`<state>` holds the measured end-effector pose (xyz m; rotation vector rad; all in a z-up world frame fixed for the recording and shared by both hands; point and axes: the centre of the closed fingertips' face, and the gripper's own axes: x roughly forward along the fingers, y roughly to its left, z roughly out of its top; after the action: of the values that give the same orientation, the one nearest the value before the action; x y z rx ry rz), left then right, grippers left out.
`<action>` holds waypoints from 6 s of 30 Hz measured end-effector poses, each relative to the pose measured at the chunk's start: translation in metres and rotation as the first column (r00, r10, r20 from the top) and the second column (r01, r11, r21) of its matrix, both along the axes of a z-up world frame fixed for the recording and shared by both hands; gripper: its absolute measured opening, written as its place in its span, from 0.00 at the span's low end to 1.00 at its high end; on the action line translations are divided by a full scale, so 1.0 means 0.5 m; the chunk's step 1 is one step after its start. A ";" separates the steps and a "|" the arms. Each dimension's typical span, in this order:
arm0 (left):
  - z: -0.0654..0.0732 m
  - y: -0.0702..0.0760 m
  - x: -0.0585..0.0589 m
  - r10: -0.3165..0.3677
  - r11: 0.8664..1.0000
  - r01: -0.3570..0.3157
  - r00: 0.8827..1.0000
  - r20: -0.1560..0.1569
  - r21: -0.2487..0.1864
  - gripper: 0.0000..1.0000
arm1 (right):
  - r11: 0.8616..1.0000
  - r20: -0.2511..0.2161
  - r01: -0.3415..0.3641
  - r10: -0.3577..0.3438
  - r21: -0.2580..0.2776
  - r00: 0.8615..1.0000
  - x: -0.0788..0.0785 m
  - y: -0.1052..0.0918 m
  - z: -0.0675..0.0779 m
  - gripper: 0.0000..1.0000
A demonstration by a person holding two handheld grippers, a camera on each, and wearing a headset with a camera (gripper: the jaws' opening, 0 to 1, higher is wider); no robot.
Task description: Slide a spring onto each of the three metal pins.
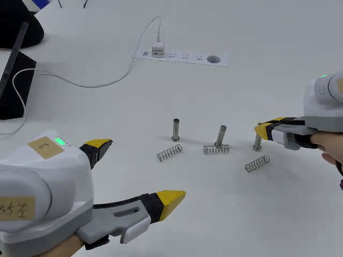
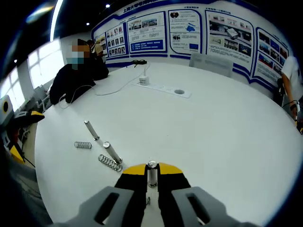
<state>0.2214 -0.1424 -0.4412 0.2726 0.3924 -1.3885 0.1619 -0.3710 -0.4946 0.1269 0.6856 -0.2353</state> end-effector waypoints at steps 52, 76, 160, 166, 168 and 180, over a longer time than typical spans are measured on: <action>-0.057 -0.036 0.042 -0.107 0.989 0.103 0.994 0.033 0.103 0.64 | 0.994 0.159 -0.113 0.110 0.005 0.981 -0.029 0.060 0.082 0.47; -0.177 -0.121 0.075 -0.196 0.961 0.193 0.981 -0.004 0.196 0.38 | 0.967 0.235 -0.251 0.251 -0.028 0.939 -0.042 0.143 0.093 0.64; 0.018 -0.105 -0.022 -0.258 0.932 0.206 0.955 -0.147 -0.297 0.10 | 0.881 0.486 -0.300 0.093 0.367 0.869 0.087 0.303 0.162 0.29; 0.026 -0.106 -0.030 -0.270 0.924 0.213 0.951 -0.147 -0.318 0.10 | 0.854 0.498 -0.299 0.056 0.425 0.866 0.096 0.311 0.164 0.24; 0.025 -0.106 -0.031 -0.268 0.923 0.215 0.954 -0.133 -0.320 0.10 | 0.843 0.499 -0.300 0.044 0.446 0.866 0.098 0.313 0.164 0.22; 0.021 -0.103 -0.028 -0.259 0.931 0.207 0.955 -0.143 -0.302 0.10 | 0.804 0.526 -0.312 0.000 0.506 0.851 0.113 0.316 0.173 0.12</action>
<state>0.2074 -0.1942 -0.4306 -0.0467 0.3106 -1.6913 0.2182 -0.2131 -0.4081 0.6936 0.2127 0.1877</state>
